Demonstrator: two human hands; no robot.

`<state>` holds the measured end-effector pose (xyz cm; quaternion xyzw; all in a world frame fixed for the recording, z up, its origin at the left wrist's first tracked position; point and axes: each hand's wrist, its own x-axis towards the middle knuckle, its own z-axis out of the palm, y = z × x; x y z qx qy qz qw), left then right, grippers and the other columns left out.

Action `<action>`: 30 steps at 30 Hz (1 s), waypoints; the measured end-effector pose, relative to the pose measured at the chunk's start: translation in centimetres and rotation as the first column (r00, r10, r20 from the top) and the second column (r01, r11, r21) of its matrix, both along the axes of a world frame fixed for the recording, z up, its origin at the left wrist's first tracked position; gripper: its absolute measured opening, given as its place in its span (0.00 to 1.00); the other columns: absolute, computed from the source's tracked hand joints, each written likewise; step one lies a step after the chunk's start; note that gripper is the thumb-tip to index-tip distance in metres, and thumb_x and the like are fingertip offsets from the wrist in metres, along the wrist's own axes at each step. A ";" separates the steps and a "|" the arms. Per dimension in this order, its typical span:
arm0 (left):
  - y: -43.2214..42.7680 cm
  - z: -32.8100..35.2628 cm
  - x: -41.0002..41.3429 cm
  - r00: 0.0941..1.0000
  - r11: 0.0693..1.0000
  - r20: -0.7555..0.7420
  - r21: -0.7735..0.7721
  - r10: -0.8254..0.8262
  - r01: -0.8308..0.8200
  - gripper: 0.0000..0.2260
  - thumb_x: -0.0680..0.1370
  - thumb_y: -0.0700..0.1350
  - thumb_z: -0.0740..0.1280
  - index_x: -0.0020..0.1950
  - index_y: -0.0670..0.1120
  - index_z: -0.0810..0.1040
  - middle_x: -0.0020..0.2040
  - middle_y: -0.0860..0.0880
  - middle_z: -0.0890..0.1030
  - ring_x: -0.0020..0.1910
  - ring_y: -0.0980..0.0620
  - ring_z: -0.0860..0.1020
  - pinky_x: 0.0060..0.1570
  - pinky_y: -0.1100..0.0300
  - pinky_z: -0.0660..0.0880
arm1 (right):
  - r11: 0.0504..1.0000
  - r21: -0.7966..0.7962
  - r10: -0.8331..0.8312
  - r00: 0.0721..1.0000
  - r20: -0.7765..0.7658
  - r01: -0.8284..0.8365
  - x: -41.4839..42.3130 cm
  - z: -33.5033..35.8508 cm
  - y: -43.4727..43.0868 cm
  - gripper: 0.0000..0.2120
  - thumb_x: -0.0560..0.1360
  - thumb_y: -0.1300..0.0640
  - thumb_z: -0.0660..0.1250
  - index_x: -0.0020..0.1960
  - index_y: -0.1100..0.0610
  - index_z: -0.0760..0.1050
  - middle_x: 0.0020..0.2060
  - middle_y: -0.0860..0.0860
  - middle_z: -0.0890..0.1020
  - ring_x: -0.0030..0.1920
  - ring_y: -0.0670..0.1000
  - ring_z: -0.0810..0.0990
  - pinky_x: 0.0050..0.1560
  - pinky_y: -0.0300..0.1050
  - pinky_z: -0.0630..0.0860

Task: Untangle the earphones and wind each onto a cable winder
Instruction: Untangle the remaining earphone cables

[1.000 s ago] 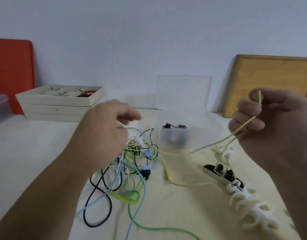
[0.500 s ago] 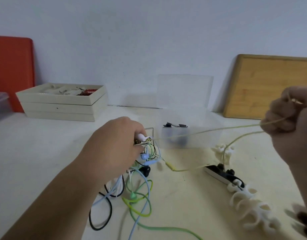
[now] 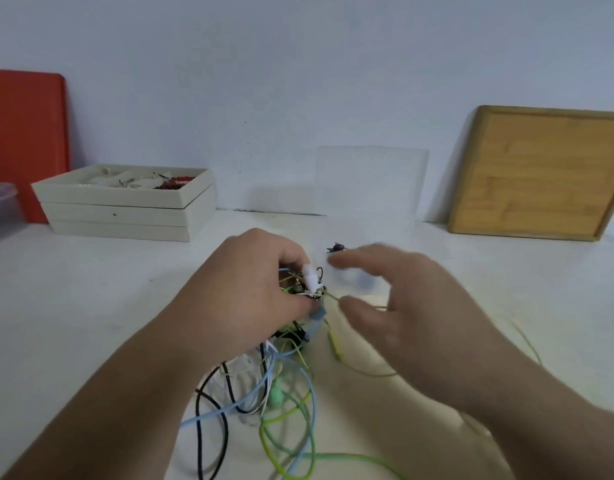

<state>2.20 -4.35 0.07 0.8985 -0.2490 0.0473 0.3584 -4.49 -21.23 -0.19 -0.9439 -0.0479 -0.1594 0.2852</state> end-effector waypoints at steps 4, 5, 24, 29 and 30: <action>0.5 0.7 0.0 0.983 0.984 -0.121 -0.129 -0.139 0.124 0.08 0.68 0.49 0.80 0.41 0.52 0.83 0.36 0.47 0.83 0.34 0.46 0.79 0.36 0.58 0.74 | 0.991 0.134 -0.003 0.999 -0.039 0.009 0.8 -0.8 -0.2 0.15 0.77 0.51 0.70 0.31 0.47 0.77 0.24 0.43 0.76 0.23 0.43 0.71 0.28 0.34 0.67; 0.6 0.8 0.0 0.975 0.977 -0.142 -0.153 -0.171 0.149 0.09 0.69 0.52 0.79 0.43 0.52 0.83 0.40 0.43 0.83 0.37 0.41 0.79 0.39 0.53 0.75 | 0.987 0.160 0.008 0.999 -0.044 -0.001 0.8 -0.7 -0.5 0.16 0.77 0.51 0.70 0.30 0.49 0.77 0.23 0.47 0.74 0.23 0.44 0.68 0.27 0.35 0.65; 2.4 -0.2 1.6 0.941 0.940 -0.022 -0.039 0.337 -0.338 0.06 0.73 0.39 0.71 0.39 0.46 0.76 0.31 0.50 0.74 0.29 0.51 0.70 0.31 0.59 0.64 | 0.869 -0.472 -0.364 0.838 -0.406 0.149 -0.1 1.5 -5.5 0.03 0.66 0.53 0.73 0.39 0.48 0.81 0.33 0.44 0.82 0.34 0.42 0.80 0.36 0.39 0.78; 2.4 -0.4 1.7 0.924 0.920 0.039 0.077 0.381 -0.383 0.15 0.73 0.35 0.70 0.49 0.55 0.74 0.49 0.51 0.76 0.43 0.50 0.78 0.42 0.54 0.74 | 0.796 -0.528 -0.377 0.925 -0.047 0.297 0.0 1.2 -2.9 0.07 0.72 0.55 0.69 0.46 0.45 0.81 0.45 0.43 0.74 0.52 0.51 0.72 0.51 0.47 0.73; 2.4 -0.3 1.7 0.928 0.925 0.052 0.084 0.368 -0.371 0.18 0.72 0.33 0.69 0.52 0.56 0.74 0.53 0.51 0.74 0.45 0.50 0.78 0.45 0.53 0.76 | 0.865 -0.415 -0.327 0.944 -0.042 0.282 0.1 1.0 -2.1 0.06 0.73 0.55 0.68 0.46 0.46 0.82 0.43 0.43 0.77 0.50 0.49 0.75 0.50 0.46 0.74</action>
